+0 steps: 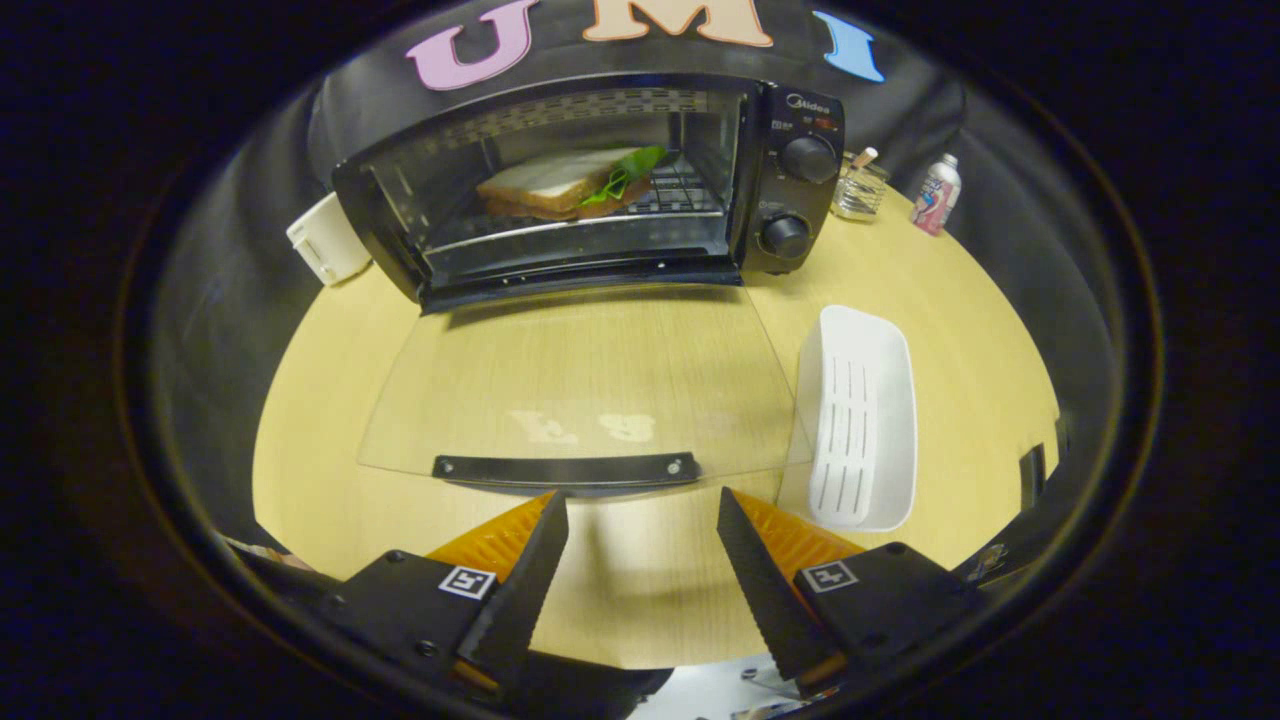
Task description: Open the toaster oven, put the food inside, and close the toaster oven door.
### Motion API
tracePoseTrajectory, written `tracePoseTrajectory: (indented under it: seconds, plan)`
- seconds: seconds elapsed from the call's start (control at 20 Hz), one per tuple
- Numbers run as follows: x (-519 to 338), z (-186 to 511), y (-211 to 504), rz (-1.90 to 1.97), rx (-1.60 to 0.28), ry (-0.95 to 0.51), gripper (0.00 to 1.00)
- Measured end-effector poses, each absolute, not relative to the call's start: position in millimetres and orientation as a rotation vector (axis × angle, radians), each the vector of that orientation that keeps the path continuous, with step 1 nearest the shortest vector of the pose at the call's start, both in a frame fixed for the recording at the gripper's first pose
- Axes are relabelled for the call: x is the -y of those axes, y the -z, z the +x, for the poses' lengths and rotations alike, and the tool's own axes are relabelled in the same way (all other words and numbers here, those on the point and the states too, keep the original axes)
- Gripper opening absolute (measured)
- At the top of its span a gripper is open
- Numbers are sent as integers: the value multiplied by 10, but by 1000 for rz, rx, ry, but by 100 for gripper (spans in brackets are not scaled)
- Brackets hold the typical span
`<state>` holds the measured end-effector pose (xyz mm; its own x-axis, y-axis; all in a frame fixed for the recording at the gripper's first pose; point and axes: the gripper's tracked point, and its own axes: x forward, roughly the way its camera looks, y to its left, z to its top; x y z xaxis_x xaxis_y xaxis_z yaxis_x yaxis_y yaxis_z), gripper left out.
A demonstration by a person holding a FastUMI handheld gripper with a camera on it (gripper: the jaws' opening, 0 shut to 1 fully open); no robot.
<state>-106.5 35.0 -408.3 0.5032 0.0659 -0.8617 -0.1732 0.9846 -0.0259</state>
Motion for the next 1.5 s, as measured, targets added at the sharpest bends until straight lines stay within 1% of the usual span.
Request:
tracePoseTrajectory:
  seconds: [0.25, 0.6, 0.8, 1.0, 1.5]
  plan:
    - [-345, -1034, 4019, -105, -1015, -143, 95]
    - [-410, -889, 3485, -71, -877, -125, 95]
    - [-487, -664, 3123, 20, -777, -108, 94]
    - [-583, -432, 2837, 68, -694, -116, 92]
    - [-742, 24, 2607, 165, -597, -105, 91]
